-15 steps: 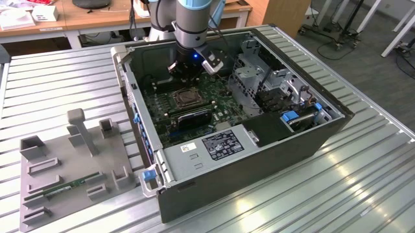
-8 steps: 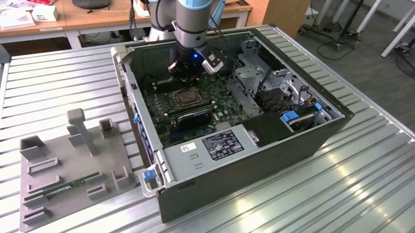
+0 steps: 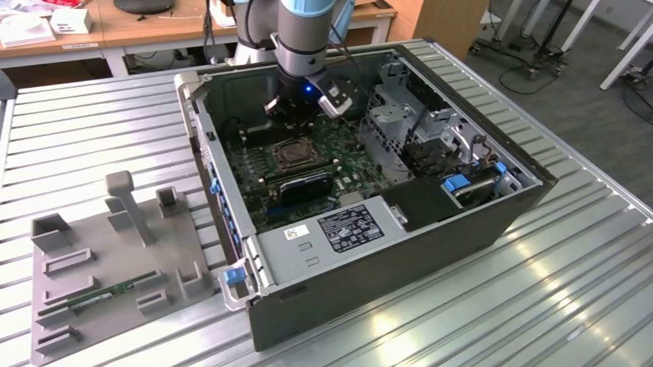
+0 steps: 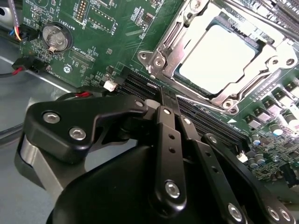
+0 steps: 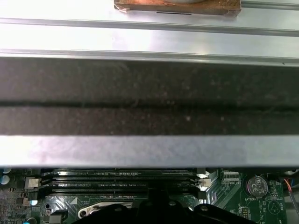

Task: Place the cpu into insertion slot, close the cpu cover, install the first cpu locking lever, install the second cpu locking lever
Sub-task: 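Install the first cpu locking lever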

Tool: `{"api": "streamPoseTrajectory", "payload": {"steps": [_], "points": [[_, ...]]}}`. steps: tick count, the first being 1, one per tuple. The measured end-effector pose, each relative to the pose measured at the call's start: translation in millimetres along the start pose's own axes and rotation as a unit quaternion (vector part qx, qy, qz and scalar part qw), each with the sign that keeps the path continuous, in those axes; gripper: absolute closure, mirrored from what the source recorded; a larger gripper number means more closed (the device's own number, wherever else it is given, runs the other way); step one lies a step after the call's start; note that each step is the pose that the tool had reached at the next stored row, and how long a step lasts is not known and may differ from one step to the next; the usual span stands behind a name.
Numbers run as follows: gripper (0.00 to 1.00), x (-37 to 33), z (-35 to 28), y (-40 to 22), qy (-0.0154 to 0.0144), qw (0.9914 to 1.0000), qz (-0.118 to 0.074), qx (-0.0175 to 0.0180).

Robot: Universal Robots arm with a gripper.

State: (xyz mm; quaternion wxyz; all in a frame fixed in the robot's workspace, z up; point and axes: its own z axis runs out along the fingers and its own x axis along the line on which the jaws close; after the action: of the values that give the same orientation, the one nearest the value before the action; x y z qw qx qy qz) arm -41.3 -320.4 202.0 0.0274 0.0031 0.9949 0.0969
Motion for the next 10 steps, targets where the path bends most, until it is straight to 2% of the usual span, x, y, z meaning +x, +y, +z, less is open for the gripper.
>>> {"api": "streamPoseTrajectory", "payload": {"steps": [8,9,10], "points": [[0.89,0.0,0.9,-1.6,0.0,1.0,0.0,-0.0005],[0.89,0.1,1.1,-1.7,0.0,1.0,0.0,-0.0014],[0.89,0.0,1.2,-1.8,0.0001,0.99999,0.0,-0.0042]]}}
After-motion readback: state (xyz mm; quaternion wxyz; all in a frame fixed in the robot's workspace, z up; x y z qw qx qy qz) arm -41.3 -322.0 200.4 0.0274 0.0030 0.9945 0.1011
